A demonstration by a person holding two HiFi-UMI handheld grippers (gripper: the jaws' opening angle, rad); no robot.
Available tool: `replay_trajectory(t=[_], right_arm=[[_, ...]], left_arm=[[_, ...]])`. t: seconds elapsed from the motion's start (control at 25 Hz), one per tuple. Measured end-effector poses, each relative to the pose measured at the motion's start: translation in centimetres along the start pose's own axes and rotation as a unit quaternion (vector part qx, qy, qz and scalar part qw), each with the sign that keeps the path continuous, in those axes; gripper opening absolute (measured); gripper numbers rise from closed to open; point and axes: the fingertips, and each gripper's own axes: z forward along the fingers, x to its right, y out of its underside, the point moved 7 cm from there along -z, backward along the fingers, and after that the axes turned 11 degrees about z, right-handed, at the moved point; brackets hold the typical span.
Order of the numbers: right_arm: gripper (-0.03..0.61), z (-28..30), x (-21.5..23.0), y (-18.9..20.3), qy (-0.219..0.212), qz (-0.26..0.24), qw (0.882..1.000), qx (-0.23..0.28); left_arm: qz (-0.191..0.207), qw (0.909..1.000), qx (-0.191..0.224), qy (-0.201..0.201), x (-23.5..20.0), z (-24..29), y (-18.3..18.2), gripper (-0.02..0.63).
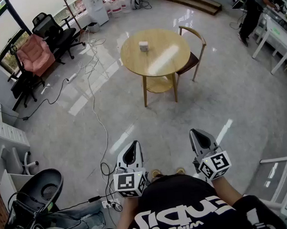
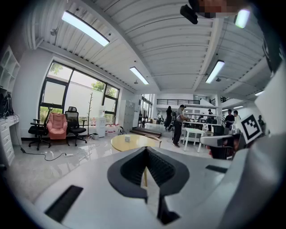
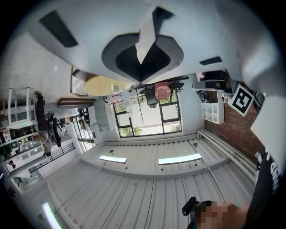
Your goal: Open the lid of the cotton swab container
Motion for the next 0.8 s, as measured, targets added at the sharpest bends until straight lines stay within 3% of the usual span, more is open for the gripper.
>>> replay_trajectory(t=[0.4, 0.8], right_arm=[[0.000, 1.7, -2.0, -0.1, 0.005, 0.006, 1.000, 0.014], [0.002, 3.8, -3.5, 1.4, 0.040, 0.002, 0.999, 0.026]], left_arm=[[0.002, 0.9998, 0.005, 0.017, -3.1, 0.7, -0.1, 0.008], [0.005, 0.9992, 0.010, 0.038, -6.5, 1.7, 1.4, 0.007]])
